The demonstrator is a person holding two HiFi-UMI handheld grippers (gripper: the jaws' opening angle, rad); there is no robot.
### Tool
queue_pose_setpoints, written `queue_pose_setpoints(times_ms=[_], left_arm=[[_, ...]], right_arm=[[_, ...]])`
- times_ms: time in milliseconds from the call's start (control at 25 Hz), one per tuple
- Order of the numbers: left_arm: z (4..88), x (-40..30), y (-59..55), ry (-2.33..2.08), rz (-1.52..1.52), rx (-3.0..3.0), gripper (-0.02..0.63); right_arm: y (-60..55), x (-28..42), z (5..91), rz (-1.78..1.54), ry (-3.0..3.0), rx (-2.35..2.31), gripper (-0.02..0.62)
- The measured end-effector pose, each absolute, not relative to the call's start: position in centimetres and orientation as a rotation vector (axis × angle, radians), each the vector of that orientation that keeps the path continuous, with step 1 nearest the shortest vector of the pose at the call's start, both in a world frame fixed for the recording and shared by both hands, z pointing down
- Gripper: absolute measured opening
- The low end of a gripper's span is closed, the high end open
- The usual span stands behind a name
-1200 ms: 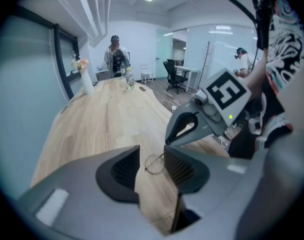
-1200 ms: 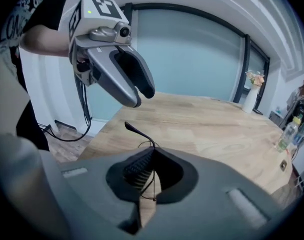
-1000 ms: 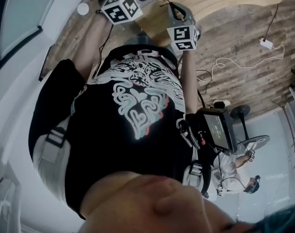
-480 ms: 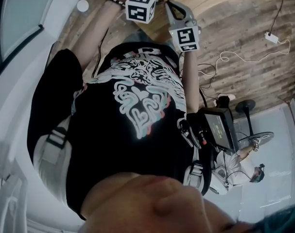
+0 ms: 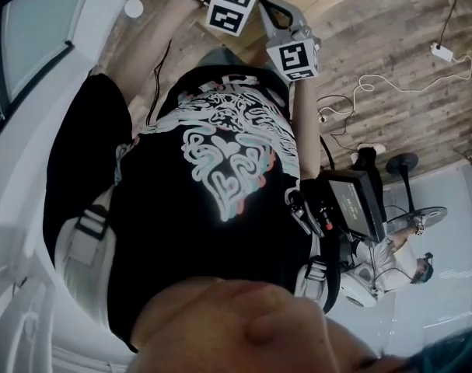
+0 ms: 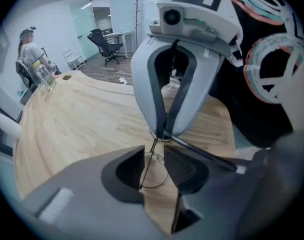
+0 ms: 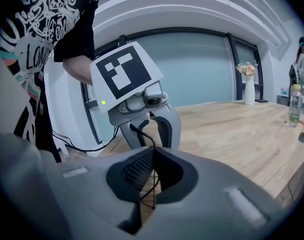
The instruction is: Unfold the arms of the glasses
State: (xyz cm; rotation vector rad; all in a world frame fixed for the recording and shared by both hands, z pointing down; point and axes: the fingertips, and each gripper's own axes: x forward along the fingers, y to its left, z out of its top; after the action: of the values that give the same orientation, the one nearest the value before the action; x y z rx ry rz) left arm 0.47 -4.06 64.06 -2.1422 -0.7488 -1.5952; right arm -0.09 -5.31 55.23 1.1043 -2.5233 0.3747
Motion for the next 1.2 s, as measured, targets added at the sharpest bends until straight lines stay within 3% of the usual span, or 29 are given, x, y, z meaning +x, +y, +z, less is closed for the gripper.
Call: queue_pose_setpoints(times_ms=[240,440,1200], left_arm=[[64.4,0.3,-3.4,-0.775,-1.586,-2.119,0.110],[64.0,0.5,-3.6,-0.765,-1.554,-2.105,0.066],[63.9,0.7,-2.4,-0.740,-1.536,-1.978,0.052]], right_arm=[[-4.9,-0.4,55.0,0.353,-2.525,1.101,-0.002],[-5.1,0.0,54.6,0.358,-2.529,1.132,-0.002],[-2.9,0.6,53.8,0.193,-2.441,1.137,-0.002]])
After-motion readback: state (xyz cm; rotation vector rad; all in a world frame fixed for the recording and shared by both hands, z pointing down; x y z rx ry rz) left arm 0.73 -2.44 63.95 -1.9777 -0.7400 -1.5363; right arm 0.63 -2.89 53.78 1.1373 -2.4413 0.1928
